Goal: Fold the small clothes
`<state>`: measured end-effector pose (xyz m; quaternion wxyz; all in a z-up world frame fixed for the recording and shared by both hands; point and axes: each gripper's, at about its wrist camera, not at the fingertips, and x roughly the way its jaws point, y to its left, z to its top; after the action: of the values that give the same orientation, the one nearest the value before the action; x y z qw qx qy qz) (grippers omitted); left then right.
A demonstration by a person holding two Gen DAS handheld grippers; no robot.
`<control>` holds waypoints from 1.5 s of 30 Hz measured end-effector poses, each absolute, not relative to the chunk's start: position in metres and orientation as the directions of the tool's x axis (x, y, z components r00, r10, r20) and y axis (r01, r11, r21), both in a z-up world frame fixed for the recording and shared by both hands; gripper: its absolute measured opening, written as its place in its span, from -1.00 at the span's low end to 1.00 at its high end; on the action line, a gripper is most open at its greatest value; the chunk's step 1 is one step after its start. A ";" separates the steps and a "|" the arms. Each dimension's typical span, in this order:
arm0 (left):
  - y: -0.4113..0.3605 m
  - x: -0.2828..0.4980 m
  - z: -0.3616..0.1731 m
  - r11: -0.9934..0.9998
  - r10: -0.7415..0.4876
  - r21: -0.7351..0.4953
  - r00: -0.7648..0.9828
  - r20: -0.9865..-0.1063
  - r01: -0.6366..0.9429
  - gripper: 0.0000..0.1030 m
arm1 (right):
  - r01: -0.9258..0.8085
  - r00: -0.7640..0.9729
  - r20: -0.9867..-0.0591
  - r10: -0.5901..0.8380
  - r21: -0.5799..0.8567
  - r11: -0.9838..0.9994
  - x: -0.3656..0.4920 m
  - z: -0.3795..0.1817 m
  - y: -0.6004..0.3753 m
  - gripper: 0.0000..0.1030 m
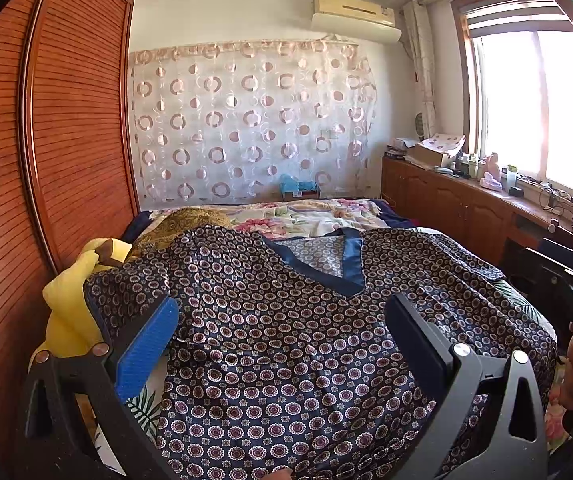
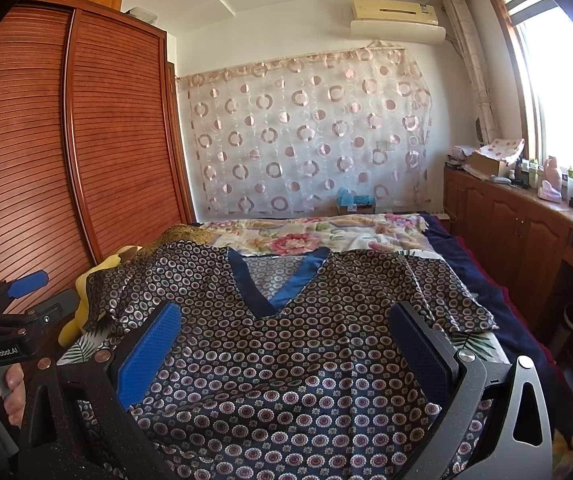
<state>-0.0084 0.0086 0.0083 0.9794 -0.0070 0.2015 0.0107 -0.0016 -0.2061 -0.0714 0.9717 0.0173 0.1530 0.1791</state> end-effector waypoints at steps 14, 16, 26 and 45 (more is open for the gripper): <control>0.081 0.008 -0.039 0.993 0.098 -0.001 0.846 -0.525 -0.115 1.00 | -0.390 0.840 -0.399 0.366 0.023 0.920 0.036 -0.101 -0.177 0.99; 0.092 0.011 -0.045 0.991 0.112 0.002 0.834 -0.540 -0.132 1.00 | -0.399 0.835 -0.404 0.374 0.022 0.917 0.039 -0.100 -0.172 0.98; 0.141 0.045 -0.082 0.984 0.162 0.046 0.764 -0.625 -0.171 0.92 | -0.462 0.789 -0.442 0.426 0.030 0.886 0.066 -0.116 -0.159 0.82; 0.192 0.095 -0.108 0.975 0.223 0.151 0.672 -0.707 -0.164 -0.87 | -0.536 0.678 -0.593 0.434 0.006 0.844 0.102 -0.135 -0.140 0.57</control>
<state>0.0945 0.1918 -0.1078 0.9135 0.0374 0.3911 0.1060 0.1018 -0.1402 -0.1350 0.9120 -0.0846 0.3006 0.2660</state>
